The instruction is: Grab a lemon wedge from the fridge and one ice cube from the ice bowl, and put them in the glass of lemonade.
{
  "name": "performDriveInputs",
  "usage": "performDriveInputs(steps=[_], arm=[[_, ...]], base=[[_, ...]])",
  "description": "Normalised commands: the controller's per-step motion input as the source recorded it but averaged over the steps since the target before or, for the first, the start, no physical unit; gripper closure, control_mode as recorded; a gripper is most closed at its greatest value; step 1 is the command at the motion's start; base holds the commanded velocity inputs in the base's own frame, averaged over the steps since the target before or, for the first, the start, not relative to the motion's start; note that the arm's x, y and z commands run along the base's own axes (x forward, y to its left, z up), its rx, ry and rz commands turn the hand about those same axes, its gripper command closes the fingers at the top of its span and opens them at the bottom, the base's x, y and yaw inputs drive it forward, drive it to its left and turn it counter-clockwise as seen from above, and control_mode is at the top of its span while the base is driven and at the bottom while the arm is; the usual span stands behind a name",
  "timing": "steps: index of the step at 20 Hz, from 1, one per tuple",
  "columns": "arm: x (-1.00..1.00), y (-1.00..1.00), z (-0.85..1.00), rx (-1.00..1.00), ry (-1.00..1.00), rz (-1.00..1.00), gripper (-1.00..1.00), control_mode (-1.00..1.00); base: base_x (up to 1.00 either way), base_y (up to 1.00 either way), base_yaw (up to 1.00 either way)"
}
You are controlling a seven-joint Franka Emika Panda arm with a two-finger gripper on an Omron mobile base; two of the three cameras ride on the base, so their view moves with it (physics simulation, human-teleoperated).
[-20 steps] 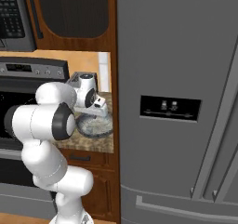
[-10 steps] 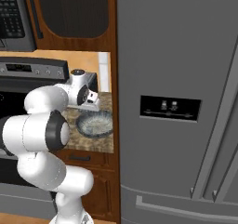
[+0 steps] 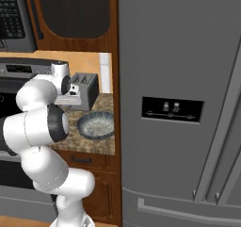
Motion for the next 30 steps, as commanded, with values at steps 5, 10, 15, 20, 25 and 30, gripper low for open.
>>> performDriveInputs(steps=[5,10,15,20,25,30], arm=[[0.00,0.09,-0.18,0.00,0.00,0.00,1.00,-1.00],[0.00,0.02,-0.15,0.00,0.00,0.00,1.00,-1.00],[0.00,0.08,-0.02,0.00,0.00,0.01,1.00,-1.00],[0.20,0.16,0.00,0.00,0.00,0.00,1.00,-1.00],[0.25,0.25,0.00,0.00,0.06,0.00,1.00,-1.00],[0.09,0.00,-0.06,0.00,0.01,0.00,1.00,-1.00]], base=[[0.00,0.00,0.00],[0.00,0.00,0.00],[0.00,0.00,0.00],[0.00,0.00,0.00],[0.00,0.00,0.00],[0.00,0.00,0.00]])
